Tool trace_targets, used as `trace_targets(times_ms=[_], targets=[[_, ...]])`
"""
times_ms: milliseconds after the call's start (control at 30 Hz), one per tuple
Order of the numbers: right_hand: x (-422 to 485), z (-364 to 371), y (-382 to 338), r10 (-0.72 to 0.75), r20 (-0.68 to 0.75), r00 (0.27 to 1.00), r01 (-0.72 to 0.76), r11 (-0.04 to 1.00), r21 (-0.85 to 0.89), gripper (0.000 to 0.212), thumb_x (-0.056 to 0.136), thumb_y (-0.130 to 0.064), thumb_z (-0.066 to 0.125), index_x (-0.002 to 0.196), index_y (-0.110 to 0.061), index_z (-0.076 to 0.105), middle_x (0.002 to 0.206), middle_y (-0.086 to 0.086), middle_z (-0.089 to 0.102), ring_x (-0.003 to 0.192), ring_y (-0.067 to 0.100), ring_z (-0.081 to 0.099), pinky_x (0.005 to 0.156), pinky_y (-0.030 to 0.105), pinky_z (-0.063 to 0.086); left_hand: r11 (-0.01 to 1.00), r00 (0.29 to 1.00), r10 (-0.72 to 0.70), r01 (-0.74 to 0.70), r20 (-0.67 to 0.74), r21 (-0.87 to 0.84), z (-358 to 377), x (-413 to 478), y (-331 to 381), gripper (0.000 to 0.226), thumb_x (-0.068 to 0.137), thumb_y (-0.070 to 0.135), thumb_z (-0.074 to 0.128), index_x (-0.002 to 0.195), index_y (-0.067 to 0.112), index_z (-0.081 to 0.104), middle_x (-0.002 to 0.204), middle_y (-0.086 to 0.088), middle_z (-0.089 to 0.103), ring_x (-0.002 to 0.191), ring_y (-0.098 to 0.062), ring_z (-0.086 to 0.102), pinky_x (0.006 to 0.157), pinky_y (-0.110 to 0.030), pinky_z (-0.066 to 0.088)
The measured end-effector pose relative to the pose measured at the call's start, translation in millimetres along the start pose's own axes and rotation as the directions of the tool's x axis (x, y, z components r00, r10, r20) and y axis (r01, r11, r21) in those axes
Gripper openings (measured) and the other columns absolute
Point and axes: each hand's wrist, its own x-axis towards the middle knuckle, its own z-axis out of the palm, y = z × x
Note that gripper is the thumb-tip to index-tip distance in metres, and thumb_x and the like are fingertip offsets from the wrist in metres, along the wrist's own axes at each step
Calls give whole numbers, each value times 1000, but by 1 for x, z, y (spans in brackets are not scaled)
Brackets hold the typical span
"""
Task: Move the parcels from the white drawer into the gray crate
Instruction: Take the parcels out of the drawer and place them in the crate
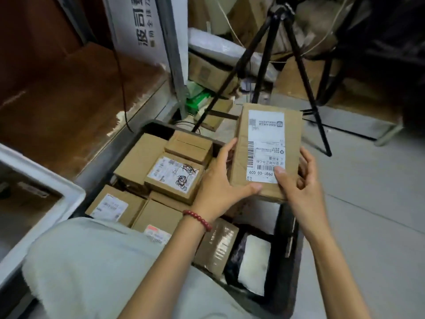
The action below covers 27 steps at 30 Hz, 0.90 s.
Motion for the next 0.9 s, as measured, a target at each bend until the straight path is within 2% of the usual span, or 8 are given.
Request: trace_targets(times_ms=[167,233,333,467,533,667,767,900], targets=[[-20,-20,46,149,-108,983,-164,976,-145,65,89,-27,66,144,-37,32,125,-20,58,109,0,61,87,17,53,989,964,-148,148,219,17,41,9,-33,100,66,24,87,145,33,27,122,23,50,115,2,50,92,-15,44],[-26,-23,62,193,-141,971,-222,949,-226,68,89,-29,66,146,-35,29,129,-13,58,112,4,60,93,24,52,980,940,-199,196,277,38,50,9,-46,98,67,24,87,144,35,27,118,27,48,113,2,49,88,-10,42],[-30,-24,80,244,-179,953,-292,894,-340,67,91,-34,63,148,-31,28,140,-3,53,123,16,53,105,38,45,972,916,-233,216,327,88,60,13,-61,102,67,27,86,148,33,24,133,19,45,120,0,45,96,-16,39],[-21,-20,89,259,-205,944,-322,861,-393,67,93,-31,62,150,-23,27,145,1,47,129,19,47,109,38,40,966,895,-256,218,364,142,70,25,-69,102,73,25,82,152,30,17,144,12,40,126,-2,40,101,-19,36],[-13,-19,95,209,-199,957,-284,806,-519,63,93,-24,62,148,-17,33,149,5,41,135,23,39,114,32,29,949,898,-226,115,377,293,74,32,-71,98,78,24,78,153,26,15,150,8,34,136,-10,34,110,-27,30],[-2,-12,106,180,-101,979,-196,659,-727,56,94,-23,58,145,-14,39,154,7,32,141,23,23,112,22,14,675,905,-155,-196,396,712,73,37,-77,80,90,34,62,152,30,12,159,4,17,146,-19,12,116,-42,17],[-2,-2,114,239,-12,971,-146,549,-823,61,95,-33,55,149,-15,33,157,7,26,145,24,19,119,34,17,552,904,-183,-231,387,801,70,34,-79,68,95,43,49,151,33,12,160,4,12,147,-23,7,115,-48,15],[-7,5,108,228,4,974,-127,556,-822,60,96,-33,54,149,-16,32,158,6,26,146,23,19,120,36,16,491,947,-118,-207,300,846,57,29,-69,64,95,44,45,150,30,16,159,4,17,147,-21,9,116,-48,13]])
